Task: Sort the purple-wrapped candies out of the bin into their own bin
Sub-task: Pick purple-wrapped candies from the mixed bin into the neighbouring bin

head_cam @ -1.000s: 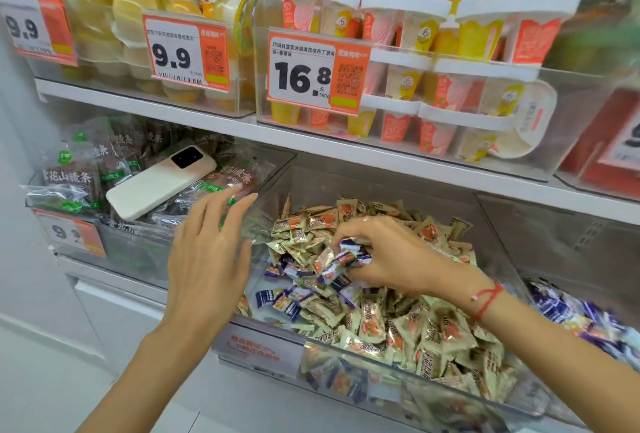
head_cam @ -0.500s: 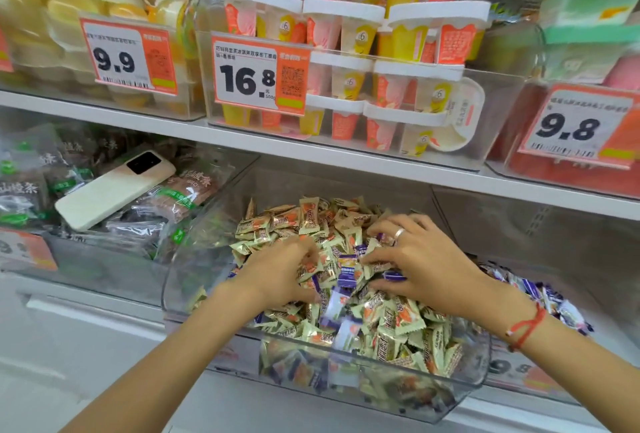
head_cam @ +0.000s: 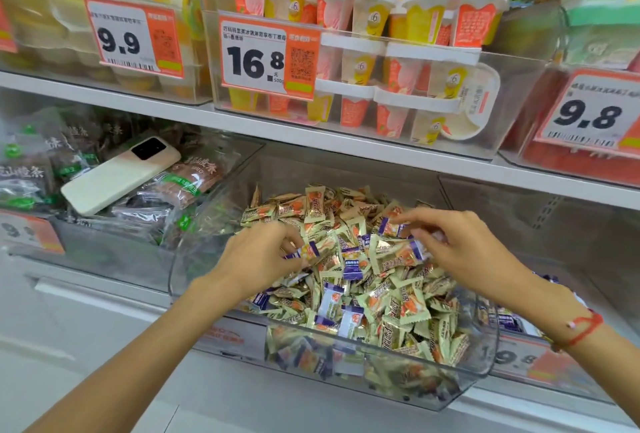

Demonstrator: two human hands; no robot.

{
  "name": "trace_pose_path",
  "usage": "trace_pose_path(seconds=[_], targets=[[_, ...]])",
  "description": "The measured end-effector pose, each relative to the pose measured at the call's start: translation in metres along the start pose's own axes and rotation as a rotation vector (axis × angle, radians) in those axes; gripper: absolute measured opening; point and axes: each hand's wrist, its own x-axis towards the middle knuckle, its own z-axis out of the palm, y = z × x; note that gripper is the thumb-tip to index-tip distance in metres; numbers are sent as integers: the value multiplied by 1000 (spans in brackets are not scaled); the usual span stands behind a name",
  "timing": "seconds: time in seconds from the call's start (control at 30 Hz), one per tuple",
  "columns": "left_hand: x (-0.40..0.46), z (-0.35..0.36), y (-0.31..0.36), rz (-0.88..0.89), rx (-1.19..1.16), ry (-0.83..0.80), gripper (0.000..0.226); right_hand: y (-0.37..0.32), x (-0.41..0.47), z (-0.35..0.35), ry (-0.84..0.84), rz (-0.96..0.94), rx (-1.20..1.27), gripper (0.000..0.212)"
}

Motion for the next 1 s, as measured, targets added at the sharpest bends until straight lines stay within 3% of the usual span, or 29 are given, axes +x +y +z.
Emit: trace_pose_path(seconds=[0.1,0.23,0.37,0.47,0.63,0.83,0.93,1.0], targets=[[-3,-7,9,24,-67,8,31,-9,11,9,-46,-45,-58,42],[-7,1,21,71,-161,-347,30,-16,34,25,-37,27,-121,31],[-6,8,26,118,-90,-412,41,-10,39,32,-195,242,-438,69],[-7,14,32,127,-20,-369,56,0,29,35,-172,262,-260,53],[-4,22,36,118,92,-242,52,0,16,26,-126,141,-187,7],[-2,9,12,61,-124,-171,44,8,-1,17,-32,46,-208,24],[8,5,10,117,-221,-48,43,4,6,15,155,-18,-139,17],[14,10,17,201,-235,-40,38,-8,17,16,116,-59,-78,11]])
